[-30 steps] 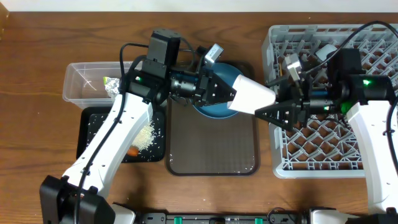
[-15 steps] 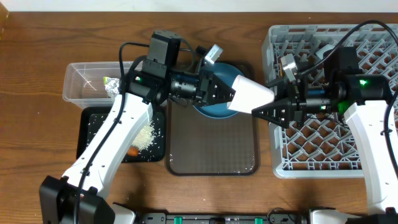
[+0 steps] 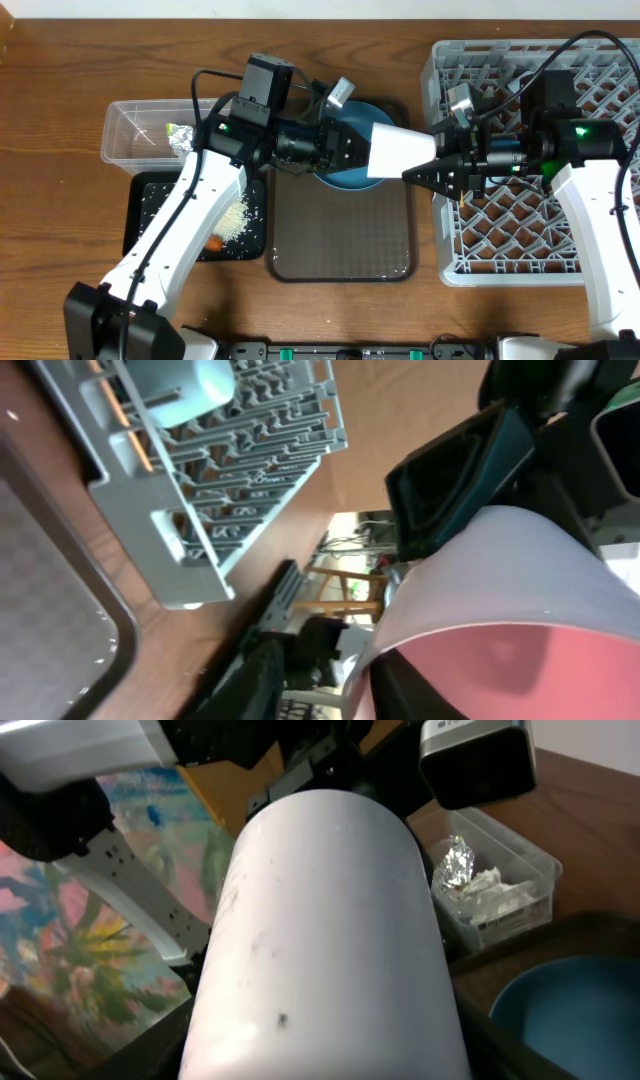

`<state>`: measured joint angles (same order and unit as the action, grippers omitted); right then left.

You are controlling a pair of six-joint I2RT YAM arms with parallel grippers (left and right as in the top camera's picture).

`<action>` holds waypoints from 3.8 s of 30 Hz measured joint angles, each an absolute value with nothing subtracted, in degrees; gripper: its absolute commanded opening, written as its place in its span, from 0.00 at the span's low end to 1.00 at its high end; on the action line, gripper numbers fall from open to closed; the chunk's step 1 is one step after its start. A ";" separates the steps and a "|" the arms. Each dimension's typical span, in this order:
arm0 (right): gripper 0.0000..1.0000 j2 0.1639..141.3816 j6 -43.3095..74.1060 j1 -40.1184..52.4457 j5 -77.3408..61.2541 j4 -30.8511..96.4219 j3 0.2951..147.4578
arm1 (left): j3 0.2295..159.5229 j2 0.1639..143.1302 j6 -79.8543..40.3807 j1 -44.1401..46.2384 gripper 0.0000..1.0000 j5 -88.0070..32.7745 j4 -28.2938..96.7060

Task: Sort waste into correct bins and load items into the dishwasher rack
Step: 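Hand the pink cup from left gripper to right gripper, then carry the pink cup right and lower it into the rack, then move right gripper to the blue plate and grasp its rim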

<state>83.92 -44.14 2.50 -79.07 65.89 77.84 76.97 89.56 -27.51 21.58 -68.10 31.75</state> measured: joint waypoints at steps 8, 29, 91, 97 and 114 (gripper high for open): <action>0.30 83.94 -42.30 1.54 -74.63 64.86 77.84 | 76.97 89.56 -26.94 21.58 0.56 -55.00 35.62; 0.18 83.88 0.12 -10.74 -19.92 60.05 77.87 | 76.95 89.58 -26.96 21.47 0.91 -39.40 38.57; 0.96 90.04 10.09 -15.99 -12.05 62.11 85.89 | 76.95 89.58 -26.98 21.47 0.95 -38.98 38.57; 0.97 88.68 5.37 -12.69 -21.87 62.35 86.02 | 76.95 89.58 -26.98 21.47 0.95 -38.98 38.57; 0.98 88.68 0.36 4.34 -24.77 64.62 86.04 | 76.90 89.58 -30.00 10.13 0.95 -38.54 38.59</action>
<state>88.68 0.36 4.34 -24.77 64.62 86.04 76.90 89.58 -30.00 10.13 -38.54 38.59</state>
